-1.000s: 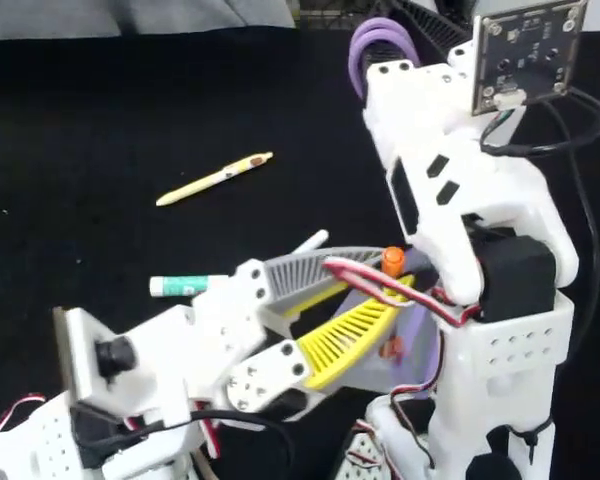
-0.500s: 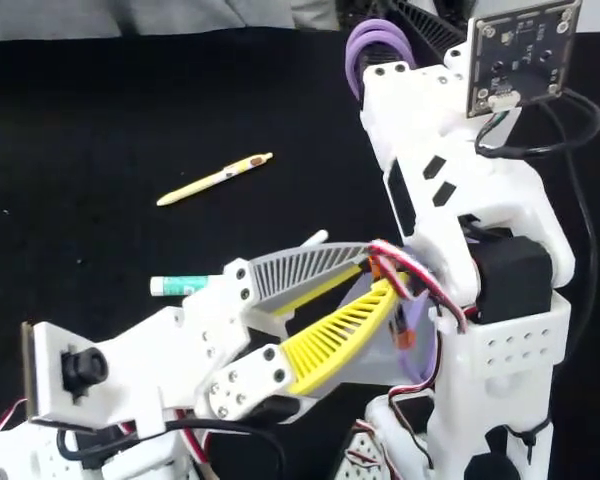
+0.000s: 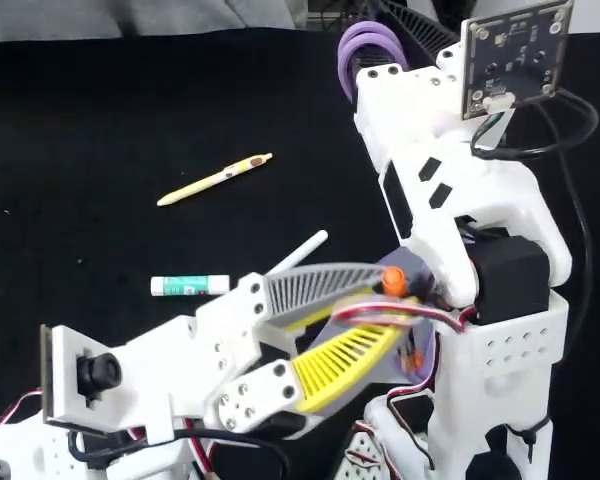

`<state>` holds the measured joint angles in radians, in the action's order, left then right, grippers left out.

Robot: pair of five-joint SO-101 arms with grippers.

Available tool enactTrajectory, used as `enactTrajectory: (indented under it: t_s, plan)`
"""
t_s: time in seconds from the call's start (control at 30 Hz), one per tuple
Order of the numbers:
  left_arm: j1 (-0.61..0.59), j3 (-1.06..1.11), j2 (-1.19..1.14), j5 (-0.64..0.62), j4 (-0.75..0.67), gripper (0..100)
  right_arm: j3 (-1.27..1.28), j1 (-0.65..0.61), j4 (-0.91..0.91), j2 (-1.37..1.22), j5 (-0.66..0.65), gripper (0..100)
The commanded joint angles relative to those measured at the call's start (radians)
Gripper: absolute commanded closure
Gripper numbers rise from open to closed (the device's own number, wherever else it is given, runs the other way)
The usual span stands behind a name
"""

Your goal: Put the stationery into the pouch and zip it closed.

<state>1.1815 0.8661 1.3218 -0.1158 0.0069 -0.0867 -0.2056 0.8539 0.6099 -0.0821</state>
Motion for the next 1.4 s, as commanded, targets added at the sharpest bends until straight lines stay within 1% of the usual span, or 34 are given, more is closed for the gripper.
enactTrajectory:
  t_s: [0.0,0.07,0.13,0.33,0.5,0.57,0.63,0.7,0.8,0.87,0.97,1.07,1.17,1.23,1.37]
  plan:
    - [0.061,0.010,0.012,0.000,-0.020,97,-0.015,0.028,-0.025,0.005,0.002,98.8]
    - [0.062,0.033,0.023,0.002,-0.031,97,-0.021,0.043,-0.025,0.005,0.003,98.8]
    - [0.058,0.084,0.034,0.011,-0.081,97,-0.030,0.044,-0.018,0.005,0.003,98.8]
    - [-0.025,0.257,0.029,0.012,-0.308,97,-0.030,0.048,-0.018,0.005,0.003,98.8]
    - [-0.042,0.269,0.038,0.012,-0.325,97,-0.035,0.049,-0.018,0.005,0.003,98.8]
    - [-0.042,0.274,0.040,0.048,-0.319,97,-0.031,0.044,-0.018,0.005,0.003,98.8]
    - [-0.041,0.266,0.041,0.130,-0.278,97,-0.033,0.044,-0.021,0.005,0.003,98.8]
    - [-0.054,0.265,0.058,0.178,-0.245,97,-0.045,0.044,-0.037,0.005,-0.002,98.8]
    - [-0.130,0.272,0.153,0.186,-0.187,97,-0.110,0.046,-0.074,-0.010,-0.008,98.8]
    - [-0.185,0.269,0.229,0.186,-0.106,97,-0.179,0.046,-0.069,-0.028,-0.029,98.8]
    - [-0.268,0.268,0.359,0.186,0.028,97,-0.318,0.044,-0.002,-0.081,-0.098,98.8]
    - [-0.348,0.275,0.512,0.186,0.147,97,-0.473,0.029,0.107,-0.168,-0.130,98.8]
    - [-0.446,0.206,0.500,0.184,0.238,97,-0.616,0.009,0.224,-0.272,-0.147,98.8]
    - [-0.533,0.171,0.502,0.138,0.264,97,-0.696,-0.015,0.288,-0.334,-0.143,98.8]
    - [-0.728,0.094,0.506,-0.034,0.250,97,-0.814,-0.048,0.362,-0.437,-0.141,98.8]
